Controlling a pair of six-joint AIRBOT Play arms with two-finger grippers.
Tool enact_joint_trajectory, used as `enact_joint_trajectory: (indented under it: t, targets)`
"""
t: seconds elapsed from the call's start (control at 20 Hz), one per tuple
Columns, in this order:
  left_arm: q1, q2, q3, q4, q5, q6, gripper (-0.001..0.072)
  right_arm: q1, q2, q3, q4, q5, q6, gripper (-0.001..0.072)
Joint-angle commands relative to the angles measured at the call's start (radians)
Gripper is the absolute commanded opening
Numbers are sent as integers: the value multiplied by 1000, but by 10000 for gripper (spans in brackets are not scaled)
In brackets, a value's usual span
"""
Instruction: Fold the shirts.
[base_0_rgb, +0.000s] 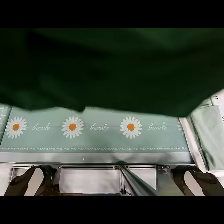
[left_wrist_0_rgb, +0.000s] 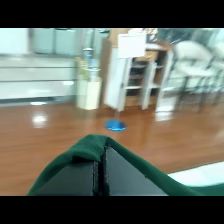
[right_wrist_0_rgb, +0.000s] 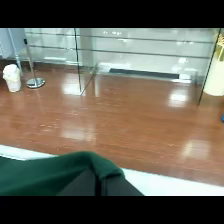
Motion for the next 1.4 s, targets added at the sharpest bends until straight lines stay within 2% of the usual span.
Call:
enact_joint_trajectory:
  t: [0.0,0.15,0.25,0.3,0.45,0.65,0.8,1.0,1.2,1.35]
  targets:
    - [-185,122,11,426,-22,-101,18,1,63,5,-56,116,37,29]
    - [-283,186,11,714,-106,-208,18,1,66,-3,-83,190,65,28]
    - [-286,177,0,814,-231,-229,18,1,66,-35,-84,223,75,28]
    - [-286,171,-34,831,-268,-235,18,1,66,-67,-82,229,79,29]
    - [-286,156,-244,840,-273,-293,18,1,66,-221,-79,213,76,29]
    - [-286,65,-575,761,-155,-315,18,2,37,-528,-66,69,52,29]
    - [-286,-122,-709,693,11,-311,18,2,-84,-708,-34,-84,14,28]
    - [-286,-482,-655,536,197,-253,19,2,-384,-738,98,-289,-72,28]
    - [-286,-842,-403,456,229,-252,18,2,-715,-609,209,-392,-110,28]
    - [-287,-1052,-167,438,203,-274,18,2,-941,-420,216,-395,-97,28]
